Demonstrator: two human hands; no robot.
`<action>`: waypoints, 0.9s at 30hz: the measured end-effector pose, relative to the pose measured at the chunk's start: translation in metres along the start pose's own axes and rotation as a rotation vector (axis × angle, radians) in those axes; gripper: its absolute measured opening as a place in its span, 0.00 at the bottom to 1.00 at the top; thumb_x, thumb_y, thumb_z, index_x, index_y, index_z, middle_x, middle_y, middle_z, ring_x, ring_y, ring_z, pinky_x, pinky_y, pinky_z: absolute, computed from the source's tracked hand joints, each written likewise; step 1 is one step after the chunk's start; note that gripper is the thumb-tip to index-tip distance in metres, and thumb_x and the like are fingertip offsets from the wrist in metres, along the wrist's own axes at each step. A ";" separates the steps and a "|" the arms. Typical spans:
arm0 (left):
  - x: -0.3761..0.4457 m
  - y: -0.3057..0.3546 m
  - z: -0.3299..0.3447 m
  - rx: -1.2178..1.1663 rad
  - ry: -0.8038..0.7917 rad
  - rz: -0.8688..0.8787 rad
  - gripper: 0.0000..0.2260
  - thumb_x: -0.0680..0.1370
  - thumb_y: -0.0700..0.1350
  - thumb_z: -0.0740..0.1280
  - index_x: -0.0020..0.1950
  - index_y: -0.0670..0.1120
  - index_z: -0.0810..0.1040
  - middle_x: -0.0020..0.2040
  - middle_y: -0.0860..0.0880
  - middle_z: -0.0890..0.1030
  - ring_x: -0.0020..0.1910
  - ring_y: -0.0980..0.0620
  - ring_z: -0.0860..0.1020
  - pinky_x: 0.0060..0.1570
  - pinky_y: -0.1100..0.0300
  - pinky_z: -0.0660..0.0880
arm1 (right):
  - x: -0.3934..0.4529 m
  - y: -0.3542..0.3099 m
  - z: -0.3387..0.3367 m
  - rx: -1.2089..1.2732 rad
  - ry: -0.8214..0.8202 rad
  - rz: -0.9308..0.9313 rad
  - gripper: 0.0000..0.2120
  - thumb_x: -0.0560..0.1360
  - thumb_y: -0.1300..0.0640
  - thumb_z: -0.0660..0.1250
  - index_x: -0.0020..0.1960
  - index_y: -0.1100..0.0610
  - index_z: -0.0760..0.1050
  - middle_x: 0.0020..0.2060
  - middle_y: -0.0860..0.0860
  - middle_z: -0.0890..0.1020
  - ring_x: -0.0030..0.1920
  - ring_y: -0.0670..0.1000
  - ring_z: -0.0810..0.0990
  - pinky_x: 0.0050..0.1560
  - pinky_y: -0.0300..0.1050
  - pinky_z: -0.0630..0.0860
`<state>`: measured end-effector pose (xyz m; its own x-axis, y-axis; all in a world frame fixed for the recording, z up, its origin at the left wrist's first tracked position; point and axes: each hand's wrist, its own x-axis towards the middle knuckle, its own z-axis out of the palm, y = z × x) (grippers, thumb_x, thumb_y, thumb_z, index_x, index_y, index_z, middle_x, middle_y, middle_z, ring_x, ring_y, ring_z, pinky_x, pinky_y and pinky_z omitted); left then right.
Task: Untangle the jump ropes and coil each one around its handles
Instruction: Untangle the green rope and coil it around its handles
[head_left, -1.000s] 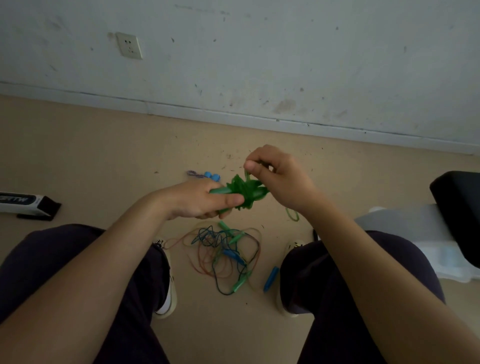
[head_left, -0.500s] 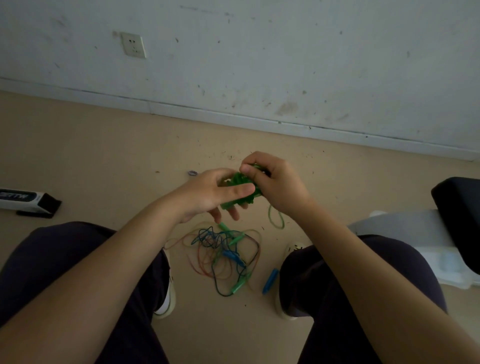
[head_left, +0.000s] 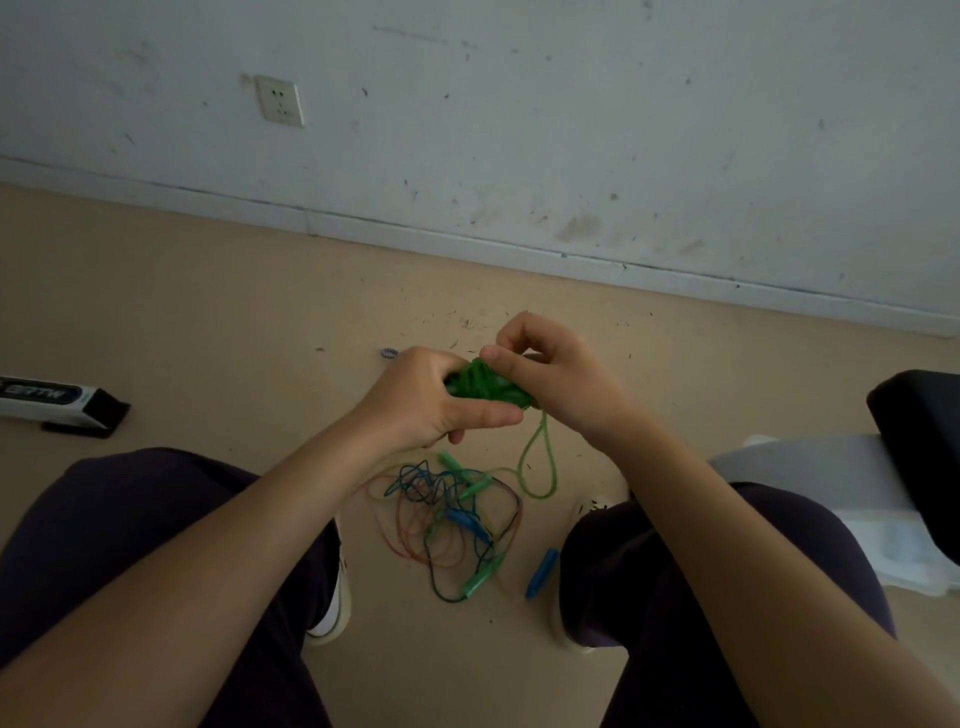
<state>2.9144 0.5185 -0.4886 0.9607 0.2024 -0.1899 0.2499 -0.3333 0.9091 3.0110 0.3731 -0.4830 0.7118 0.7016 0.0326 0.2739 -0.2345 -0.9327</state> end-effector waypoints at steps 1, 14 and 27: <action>0.000 0.000 0.000 0.006 0.016 0.005 0.18 0.66 0.54 0.80 0.43 0.40 0.82 0.25 0.50 0.78 0.20 0.58 0.70 0.22 0.66 0.65 | 0.000 0.000 0.001 0.008 -0.014 0.027 0.09 0.78 0.54 0.69 0.45 0.60 0.75 0.36 0.50 0.77 0.33 0.47 0.75 0.34 0.43 0.74; 0.004 0.003 -0.006 -0.313 0.111 0.086 0.18 0.72 0.53 0.74 0.60 0.51 0.79 0.31 0.46 0.79 0.25 0.50 0.73 0.22 0.60 0.66 | -0.004 -0.010 -0.002 0.174 -0.188 0.155 0.29 0.82 0.36 0.46 0.53 0.60 0.74 0.32 0.57 0.75 0.25 0.48 0.66 0.25 0.39 0.61; 0.009 -0.002 -0.016 -0.313 0.125 0.021 0.17 0.74 0.47 0.75 0.59 0.53 0.73 0.48 0.44 0.82 0.29 0.51 0.79 0.27 0.60 0.72 | -0.003 -0.005 -0.002 -0.126 -0.112 0.121 0.12 0.82 0.57 0.60 0.41 0.53 0.74 0.27 0.47 0.72 0.25 0.41 0.67 0.30 0.37 0.67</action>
<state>2.9205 0.5355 -0.4864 0.9383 0.3161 -0.1404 0.1621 -0.0436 0.9858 3.0091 0.3707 -0.4780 0.6699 0.7321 -0.1237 0.2747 -0.3992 -0.8748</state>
